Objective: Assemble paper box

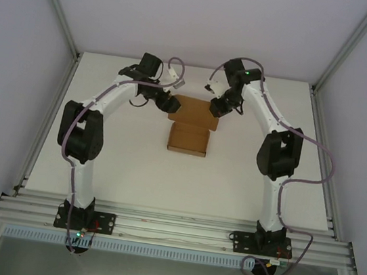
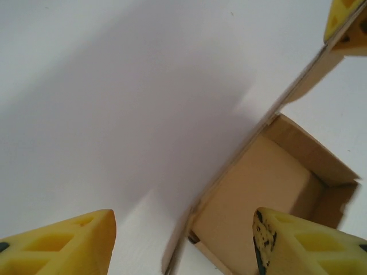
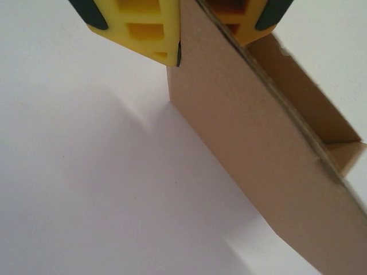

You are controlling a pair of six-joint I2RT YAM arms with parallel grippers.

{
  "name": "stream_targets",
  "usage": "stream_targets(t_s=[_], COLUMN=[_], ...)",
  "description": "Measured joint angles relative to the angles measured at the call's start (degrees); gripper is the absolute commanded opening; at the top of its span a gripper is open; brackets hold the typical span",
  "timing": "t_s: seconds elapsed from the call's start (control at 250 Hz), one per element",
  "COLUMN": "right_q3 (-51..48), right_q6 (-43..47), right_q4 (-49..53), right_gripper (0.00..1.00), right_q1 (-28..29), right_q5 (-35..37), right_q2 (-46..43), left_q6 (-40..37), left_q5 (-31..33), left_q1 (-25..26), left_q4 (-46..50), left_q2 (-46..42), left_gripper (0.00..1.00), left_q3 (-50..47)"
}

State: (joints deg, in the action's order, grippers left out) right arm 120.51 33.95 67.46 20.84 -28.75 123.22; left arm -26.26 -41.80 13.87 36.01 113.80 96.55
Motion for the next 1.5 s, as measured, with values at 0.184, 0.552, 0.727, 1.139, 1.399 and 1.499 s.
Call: stream_targets(t_s=[0.184,0.552,0.727,1.139,1.399,1.499], right_q3=[0.6,0.6,-0.7,-2.2,-2.2,-2.3], right_q6=[0.0,0.9,1.1,0.6,-17.4,-27.1], right_q4=[0.3,1.1,1.1,1.0,-5.2,-8.2], right_gripper=[0.02,0.43,0.36,0.03,0.01,0.01], right_q1=[0.0,0.0,0.0,0.0,0.5,1.1], right_q5=[0.0,-0.4,0.0,0.8,8.0,12.8], right_q2=[0.0,0.1,0.0,0.1,0.1,0.0], left_q6=[-2.3,-3.1,-3.6,0.2,14.6,21.5], left_q5=[-0.8,0.8,0.9,4.0,13.0,19.3], left_q1=[0.1,0.1,0.4,1.6,5.1,7.8], left_q4=[1.3,2.0,0.7,-3.5,-7.4,-7.7], left_q2=[0.2,0.2,0.2,-0.5,-1.0,-1.5], left_gripper=[0.50,0.00,0.00,0.00,0.00,0.00], left_q3=[-2.7,-3.0,-4.5,-6.0,-5.0,-4.0])
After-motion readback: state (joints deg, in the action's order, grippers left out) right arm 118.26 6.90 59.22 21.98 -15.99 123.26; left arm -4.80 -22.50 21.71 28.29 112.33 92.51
